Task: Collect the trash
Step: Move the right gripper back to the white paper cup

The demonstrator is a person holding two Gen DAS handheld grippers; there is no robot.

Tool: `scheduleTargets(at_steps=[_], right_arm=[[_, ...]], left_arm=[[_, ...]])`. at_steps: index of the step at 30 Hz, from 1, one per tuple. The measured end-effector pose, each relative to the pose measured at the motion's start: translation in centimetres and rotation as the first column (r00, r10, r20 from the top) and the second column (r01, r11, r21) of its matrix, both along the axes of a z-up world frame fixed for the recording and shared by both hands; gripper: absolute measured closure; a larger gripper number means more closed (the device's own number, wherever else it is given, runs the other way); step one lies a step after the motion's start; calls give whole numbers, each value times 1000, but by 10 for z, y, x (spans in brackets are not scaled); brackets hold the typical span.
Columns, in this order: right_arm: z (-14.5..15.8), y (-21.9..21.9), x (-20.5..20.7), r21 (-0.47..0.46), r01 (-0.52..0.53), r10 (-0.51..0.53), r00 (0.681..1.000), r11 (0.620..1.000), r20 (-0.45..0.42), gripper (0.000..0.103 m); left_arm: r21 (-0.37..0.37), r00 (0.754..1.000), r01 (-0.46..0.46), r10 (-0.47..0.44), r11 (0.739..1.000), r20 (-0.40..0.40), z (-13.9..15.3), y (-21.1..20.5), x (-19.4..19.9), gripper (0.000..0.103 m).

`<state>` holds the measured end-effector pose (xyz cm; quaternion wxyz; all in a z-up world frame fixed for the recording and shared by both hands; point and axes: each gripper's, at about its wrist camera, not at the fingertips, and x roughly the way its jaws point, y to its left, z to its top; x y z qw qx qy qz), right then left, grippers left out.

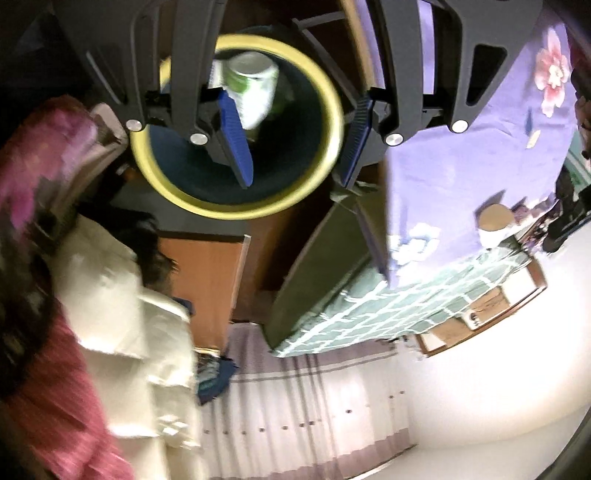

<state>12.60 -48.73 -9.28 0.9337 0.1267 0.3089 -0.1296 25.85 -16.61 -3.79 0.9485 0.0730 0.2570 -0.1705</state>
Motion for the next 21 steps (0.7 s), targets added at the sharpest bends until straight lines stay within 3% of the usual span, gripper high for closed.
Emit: scheduleTargets(at_steps=[5,10,16,21], right_arm=[[12,41,35,-20,-80,80,997,997,3,56],[18,87,77,-39,-161,161,987,986,-18,56],[15,144,132,-48,-267,264,962,962,-67,56],[9,190,174,-62,-354,346,933,933,-102,56]], left_arm=[[-28,982,-189,190,981,15,-7,98,14,10],[-38,929,-368,369,929,28,-29,190,35,10],[-67,874,-486,486,871,-11,-60,253,44,10],[-75,855,-519,514,852,-73,-68,264,50,10]])
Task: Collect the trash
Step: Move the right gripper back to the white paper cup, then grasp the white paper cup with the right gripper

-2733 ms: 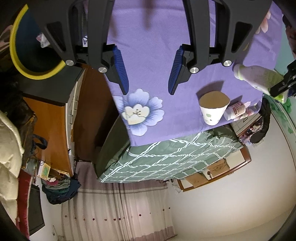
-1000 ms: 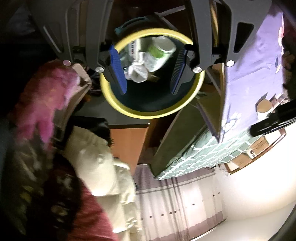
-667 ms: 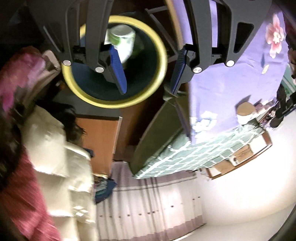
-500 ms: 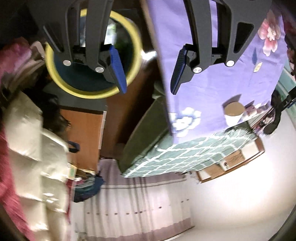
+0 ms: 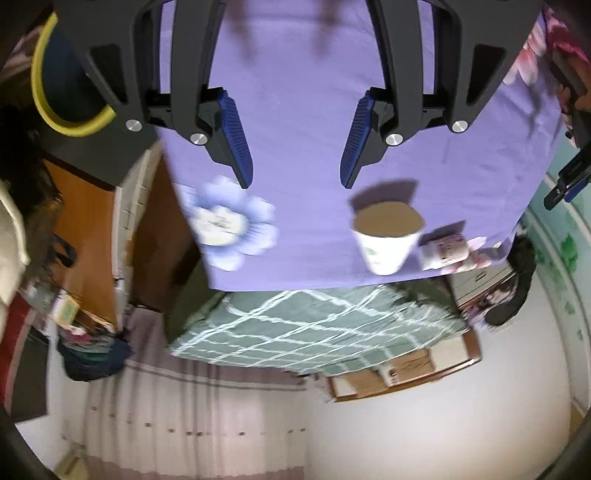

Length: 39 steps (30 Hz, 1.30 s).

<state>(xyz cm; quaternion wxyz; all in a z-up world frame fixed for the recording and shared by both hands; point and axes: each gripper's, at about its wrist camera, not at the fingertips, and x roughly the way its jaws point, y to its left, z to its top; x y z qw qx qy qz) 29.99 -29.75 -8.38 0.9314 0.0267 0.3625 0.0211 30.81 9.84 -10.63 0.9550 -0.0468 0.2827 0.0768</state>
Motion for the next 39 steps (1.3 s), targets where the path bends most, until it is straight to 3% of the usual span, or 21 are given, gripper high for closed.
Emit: scheduleTargets(at_steps=[7,11,16,25,28,32,39], right_arm=[[-7,54,51,36,-104,106,994,994,-38,55],[-8,79,79,49,-154,156,987,987,-37,46],[-14,105,125,38,-199,202,974,979,-104,40],[-42,117,177,-87,-204,176,951,975,-255,33],[-50,114,185,-125,-197,155,945,972,-288,33],[-58,101,184,-79,-183,149,935,980,-321,38],[-43,80,145,-6,-142,135,955,990,-265,44]], left_arm=[[-32,1000,-12,11,999,-13,-2,-2,-3,7],[-20,1000,-3,3,1000,-13,-3,-8,-3,7],[-3,1000,5,-5,1000,-6,-1,-13,-5,7],[-8,1000,6,-6,1000,-9,0,-15,-6,7],[-10,1000,10,-10,1000,-10,0,-17,-7,7],[-8,1000,17,-18,1000,-12,0,-20,-8,7],[-1,1000,23,-23,1000,-9,0,-24,-10,7]])
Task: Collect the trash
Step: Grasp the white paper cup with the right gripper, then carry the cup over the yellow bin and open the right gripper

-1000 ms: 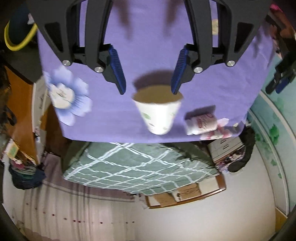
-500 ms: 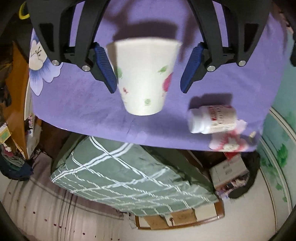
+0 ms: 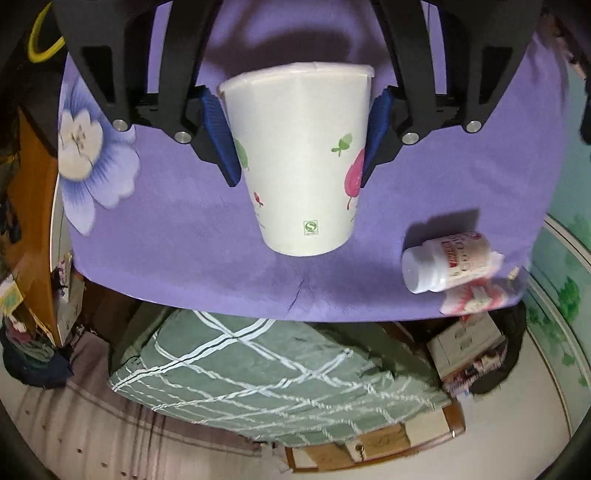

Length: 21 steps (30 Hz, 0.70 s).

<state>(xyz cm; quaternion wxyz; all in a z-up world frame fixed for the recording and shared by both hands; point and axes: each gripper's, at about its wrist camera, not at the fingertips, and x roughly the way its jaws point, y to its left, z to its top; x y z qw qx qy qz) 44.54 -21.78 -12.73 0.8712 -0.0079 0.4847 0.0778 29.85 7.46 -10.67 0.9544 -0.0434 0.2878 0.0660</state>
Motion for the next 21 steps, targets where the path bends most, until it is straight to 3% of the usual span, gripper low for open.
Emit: scheduleTargets(at_steps=[10,16,21], right_arm=[[36,-60,-94,80,57,-66,991,995,119,43],[37,-131,-157,88,199,-211,964,976,160,43],[25,-200,-199,70,365,-372,914,928,161,42]], left_arm=[[6,1000,2,-2,1000,3,1,-3,-2,7],[9,1000,6,-7,1000,8,2,-3,-3,7],[13,1000,13,-13,1000,6,2,-5,-3,7]])
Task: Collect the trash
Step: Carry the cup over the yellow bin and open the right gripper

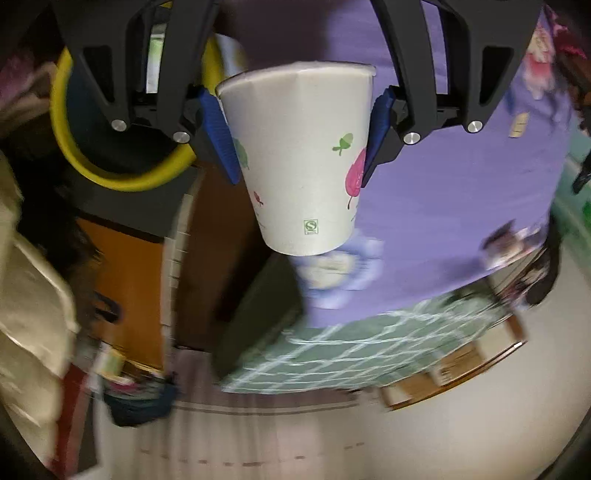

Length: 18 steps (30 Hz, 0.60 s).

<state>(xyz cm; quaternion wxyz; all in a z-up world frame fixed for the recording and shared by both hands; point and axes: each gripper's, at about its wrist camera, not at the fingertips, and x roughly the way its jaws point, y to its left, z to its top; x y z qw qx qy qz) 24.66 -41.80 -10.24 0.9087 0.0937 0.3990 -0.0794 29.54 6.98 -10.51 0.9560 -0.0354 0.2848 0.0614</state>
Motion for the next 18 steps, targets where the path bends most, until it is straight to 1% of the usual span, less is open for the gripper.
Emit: scheduleTargets(at_steps=[3,7,8,10,12,15,18], right_arm=[[-11,-37,-16,3,80,-80,996,997,-24,42],[-26,-71,-31,-32,159,-161,985,987,-57,37],[-29,-78,-33,-46,179,-182,981,983,-63,35],[-31,-90,-38,-69,230,-234,971,971,-53,22],[-28,-91,-39,-85,260,-263,964,962,-36,21],[-17,-74,-30,-43,221,-222,975,974,-1,21],[-5,-37,-7,-14,135,-134,990,991,37,21]], left_arm=[[7,1000,4,-4,1000,0,0,-1,-1,7],[10,1000,6,-6,1000,2,0,-2,-1,7],[10,1000,6,-6,1000,1,0,-2,-1,7],[9,1000,7,-7,1000,0,0,-2,-1,7],[11,1000,8,-8,1000,-1,0,-3,-1,7],[13,1000,14,-14,1000,-2,-1,-4,-2,7],[13,1000,25,-25,1000,0,0,-6,-3,7]])
